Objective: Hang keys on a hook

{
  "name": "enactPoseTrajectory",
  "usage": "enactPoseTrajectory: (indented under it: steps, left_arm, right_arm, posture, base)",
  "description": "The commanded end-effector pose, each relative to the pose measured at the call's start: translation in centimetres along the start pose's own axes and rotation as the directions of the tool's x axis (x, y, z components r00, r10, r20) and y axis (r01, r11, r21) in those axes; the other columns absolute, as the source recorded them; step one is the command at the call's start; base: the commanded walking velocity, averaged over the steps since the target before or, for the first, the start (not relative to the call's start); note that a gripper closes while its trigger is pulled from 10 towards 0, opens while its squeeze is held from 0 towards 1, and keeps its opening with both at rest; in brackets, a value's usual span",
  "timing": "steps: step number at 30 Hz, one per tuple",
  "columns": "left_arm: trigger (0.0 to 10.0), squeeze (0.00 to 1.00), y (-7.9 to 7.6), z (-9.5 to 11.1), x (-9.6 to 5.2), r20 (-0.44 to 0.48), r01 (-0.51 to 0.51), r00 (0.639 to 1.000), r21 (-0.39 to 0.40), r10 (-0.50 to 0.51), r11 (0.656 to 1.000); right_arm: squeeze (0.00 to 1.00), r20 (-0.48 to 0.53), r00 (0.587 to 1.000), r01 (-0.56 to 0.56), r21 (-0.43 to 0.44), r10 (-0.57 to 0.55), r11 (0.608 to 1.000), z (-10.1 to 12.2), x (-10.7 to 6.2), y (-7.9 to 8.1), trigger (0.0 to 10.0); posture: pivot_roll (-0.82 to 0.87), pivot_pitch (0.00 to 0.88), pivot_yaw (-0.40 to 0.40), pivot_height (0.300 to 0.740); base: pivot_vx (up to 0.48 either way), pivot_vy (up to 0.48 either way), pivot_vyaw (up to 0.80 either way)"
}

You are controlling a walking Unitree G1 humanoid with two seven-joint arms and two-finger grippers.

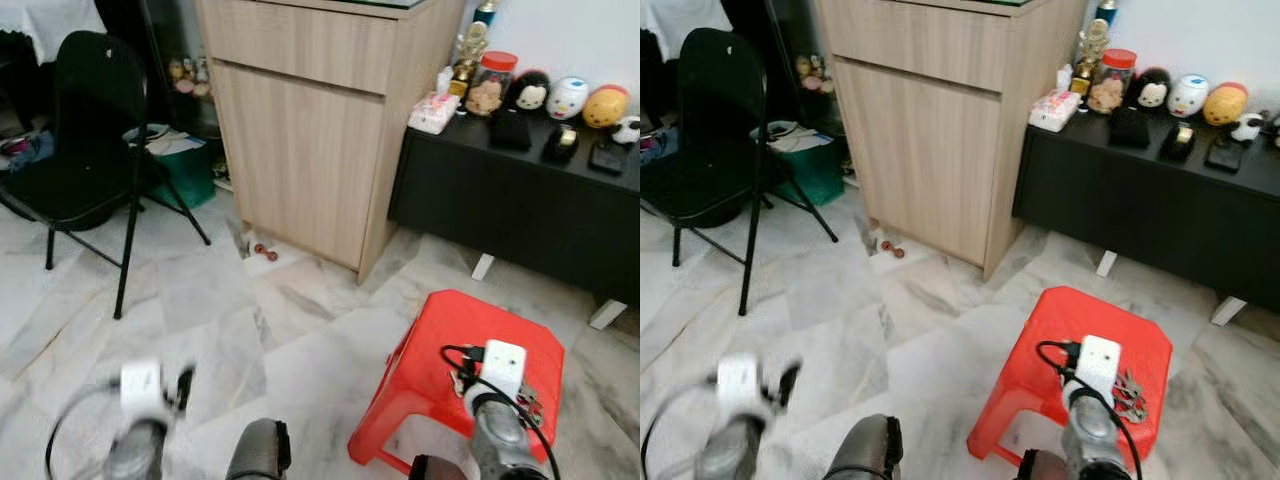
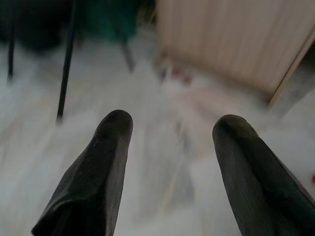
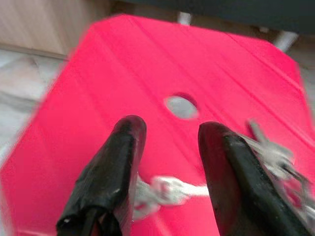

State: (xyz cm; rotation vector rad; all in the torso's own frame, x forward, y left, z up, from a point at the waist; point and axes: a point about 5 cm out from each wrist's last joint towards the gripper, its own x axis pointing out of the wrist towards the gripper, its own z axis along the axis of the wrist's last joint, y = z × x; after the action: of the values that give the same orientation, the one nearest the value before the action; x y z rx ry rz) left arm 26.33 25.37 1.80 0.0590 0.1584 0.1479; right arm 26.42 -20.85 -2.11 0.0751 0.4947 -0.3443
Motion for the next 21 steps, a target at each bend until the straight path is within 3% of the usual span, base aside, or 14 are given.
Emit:
enactPoseTrajectory:
  steps: [1, 8, 13, 21]
  left_arm:
    - [10.0, 0.0, -0.8, -0.8, -0.7, -0.01, 0.028, 1.0, 0.001, -0.028, 1.0]
    - [10.0, 0.0, -3.2, 0.2, -1.0, 0.063, 0.132, 0.989, 0.024, -0.133, 0.991]
    - [10.0, 0.0, -3.1, 0.6, -1.3, 0.099, 0.119, 0.988, 0.013, -0.12, 0.993]
    - [10.0, 0.0, -2.6, 1.2, -1.0, 0.103, 0.111, 0.988, 0.02, -0.112, 0.994]
  right_arm:
    - [0.0, -0.002, 1.0, 0.011, -0.009, -0.011, 1.0, -0.1, 0.0, -0.8, 10.0]
    - [0.0, -0.005, 1.0, 0.011, -0.01, -0.011, 1.0, -0.3, -0.1, -1.0, 10.0]
    - [0.0, -0.006, 1.0, 0.003, 0.008, -0.003, 1.0, -0.2, -0.1, -0.6, 10.0]
    - [0.0, -0.016, 1.0, -0.008, 0.006, 0.008, 1.0, -0.7, -0.3, -0.3, 10.0]
  posture:
    - [0.2, 0.046, -0.031, 0.597]
    - [0.21, 0.047, -0.032, 0.597]
    - [0.2, 0.044, -0.028, 0.597]
    - [0.2, 0.022, -0.016, 0.597]
  base:
    - [0.0, 0.0, 0.0]
    - [0.0, 0.0, 0.0]
    - [0.0, 0.0, 0.0]
    - [0.0, 0.0, -0.76]
